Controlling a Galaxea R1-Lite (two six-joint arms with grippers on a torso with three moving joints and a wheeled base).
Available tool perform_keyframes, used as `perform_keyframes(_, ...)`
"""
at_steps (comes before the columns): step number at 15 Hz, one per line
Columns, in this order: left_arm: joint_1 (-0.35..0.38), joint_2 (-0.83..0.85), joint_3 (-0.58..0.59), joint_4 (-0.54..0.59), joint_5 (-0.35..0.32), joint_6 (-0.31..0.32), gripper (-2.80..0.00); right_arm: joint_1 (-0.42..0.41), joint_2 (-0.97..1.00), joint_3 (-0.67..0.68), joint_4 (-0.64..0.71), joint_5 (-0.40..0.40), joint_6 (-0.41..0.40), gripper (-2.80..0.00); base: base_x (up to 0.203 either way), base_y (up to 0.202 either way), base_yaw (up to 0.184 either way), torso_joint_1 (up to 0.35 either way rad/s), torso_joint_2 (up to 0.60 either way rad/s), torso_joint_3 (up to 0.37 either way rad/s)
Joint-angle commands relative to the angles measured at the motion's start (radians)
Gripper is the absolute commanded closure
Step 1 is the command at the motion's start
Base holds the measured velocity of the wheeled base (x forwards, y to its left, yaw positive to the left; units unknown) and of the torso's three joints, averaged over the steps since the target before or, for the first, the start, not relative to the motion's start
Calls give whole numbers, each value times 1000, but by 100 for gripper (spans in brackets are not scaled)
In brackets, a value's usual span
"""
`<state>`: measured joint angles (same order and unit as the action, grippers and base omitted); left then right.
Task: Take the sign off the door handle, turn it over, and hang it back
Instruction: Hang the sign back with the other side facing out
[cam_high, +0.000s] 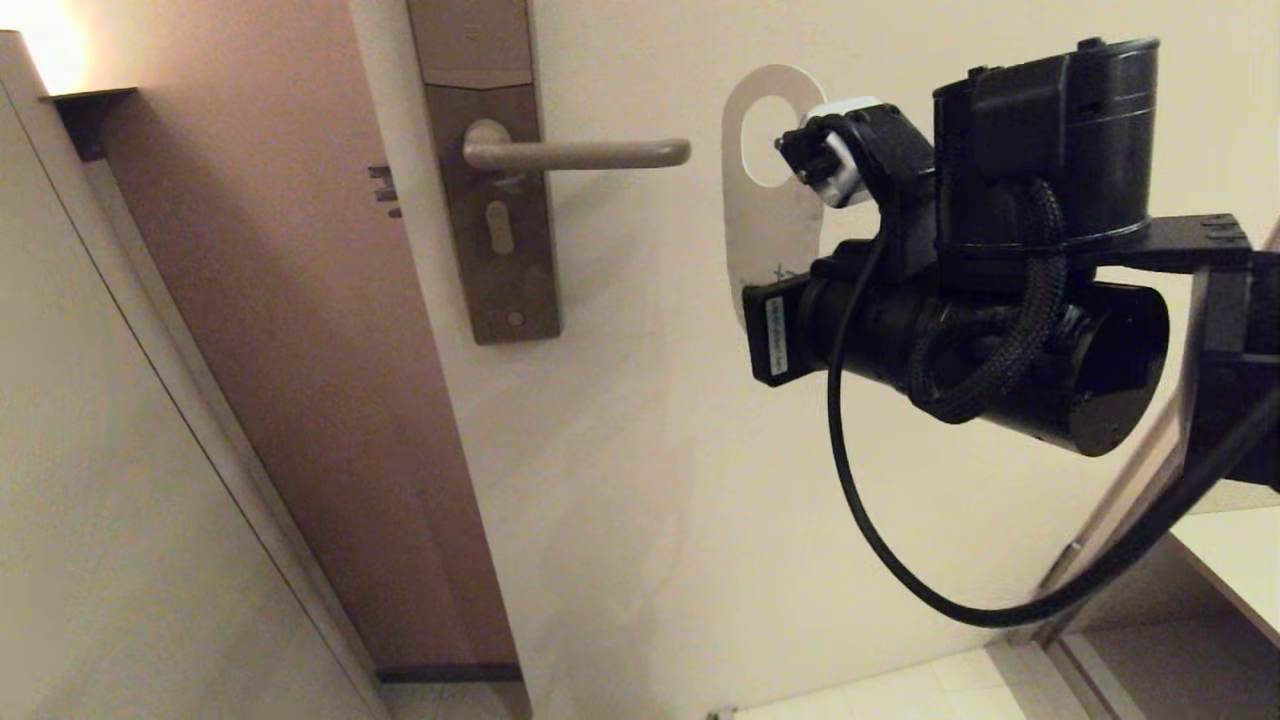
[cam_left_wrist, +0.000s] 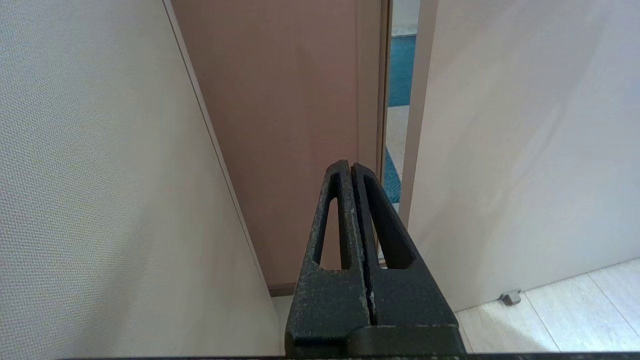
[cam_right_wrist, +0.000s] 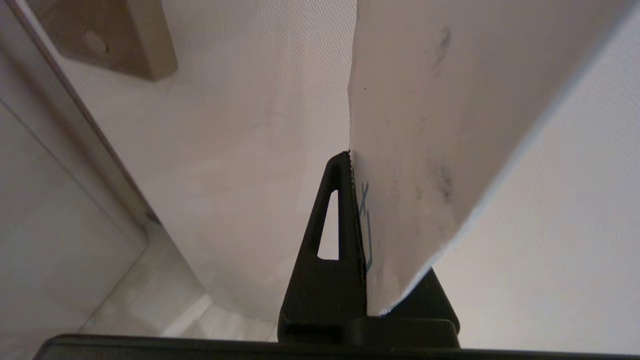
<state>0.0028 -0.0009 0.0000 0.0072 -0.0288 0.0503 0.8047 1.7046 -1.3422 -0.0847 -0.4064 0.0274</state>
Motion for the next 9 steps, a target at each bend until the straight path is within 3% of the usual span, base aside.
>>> perform_keyframes(1,0,1,0,0,0,0,0,6,34,-26,-1,-7,0,0,0,0,0,0,0,0)
perform_keyframes(9,0,1,0,0,0,0,0,38,96,-79,-13,-62,60,0,0,0,0,0,0,0)
